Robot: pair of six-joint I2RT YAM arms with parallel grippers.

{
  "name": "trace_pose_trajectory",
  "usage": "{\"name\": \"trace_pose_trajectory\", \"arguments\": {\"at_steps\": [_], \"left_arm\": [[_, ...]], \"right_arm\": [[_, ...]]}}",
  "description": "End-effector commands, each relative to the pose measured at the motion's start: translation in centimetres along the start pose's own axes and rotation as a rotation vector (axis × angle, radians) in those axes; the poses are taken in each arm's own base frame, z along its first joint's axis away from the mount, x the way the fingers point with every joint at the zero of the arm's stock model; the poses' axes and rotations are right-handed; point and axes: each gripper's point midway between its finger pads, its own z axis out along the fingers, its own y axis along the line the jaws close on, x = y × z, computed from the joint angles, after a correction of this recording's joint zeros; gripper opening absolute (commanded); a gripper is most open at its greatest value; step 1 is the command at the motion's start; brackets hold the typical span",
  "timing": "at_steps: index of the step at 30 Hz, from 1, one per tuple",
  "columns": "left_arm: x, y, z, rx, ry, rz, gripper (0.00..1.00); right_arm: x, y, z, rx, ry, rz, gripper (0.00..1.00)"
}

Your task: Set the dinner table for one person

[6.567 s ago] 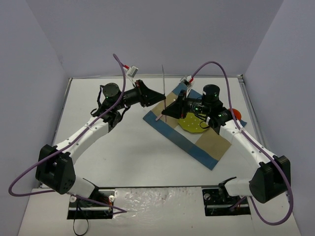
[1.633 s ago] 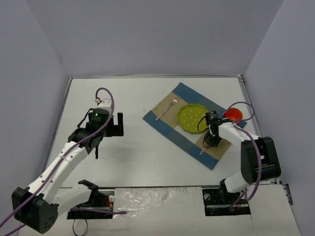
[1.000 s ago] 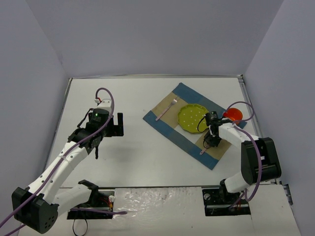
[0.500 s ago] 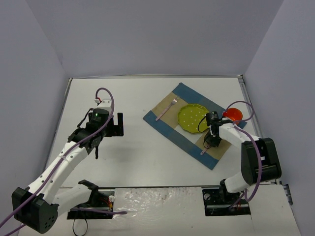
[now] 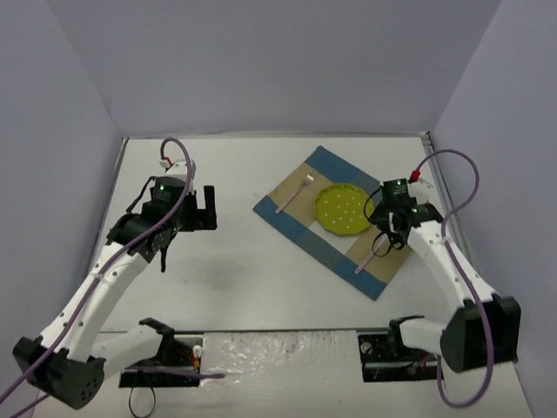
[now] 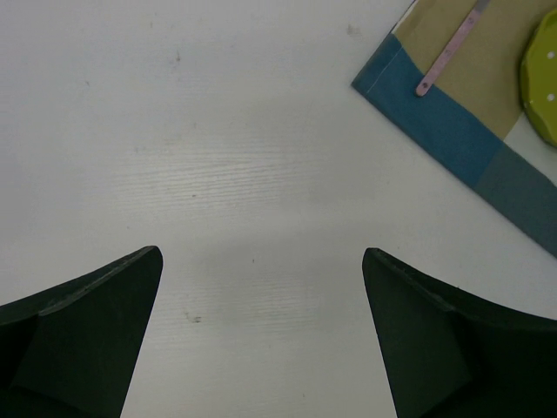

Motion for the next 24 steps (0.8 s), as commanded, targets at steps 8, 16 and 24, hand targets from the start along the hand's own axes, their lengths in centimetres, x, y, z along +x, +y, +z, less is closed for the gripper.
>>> {"name": "trace_pose_trajectory", "arguments": {"at_steps": [8,16,24], "left_arm": [[-6.7,1.7,-11.0,-0.024,-0.206,0.002,0.97],[-6.9,4.2,-13.2,-0.097,-0.392,-0.089,0.97],[-6.0,6.9,-15.6,-0.204,-0.426,-0.048,0.97]], "right_arm": [[-15.3,-5.9,-21.4,-0.073,-0.684,-0.072,0.84],[-17.1,-9.6,-29.8,-0.099,-0.893,-0.140,1.00],[-15.8,-13.3,-34.0,-0.172,-1.006,-0.029,1.00]]}}
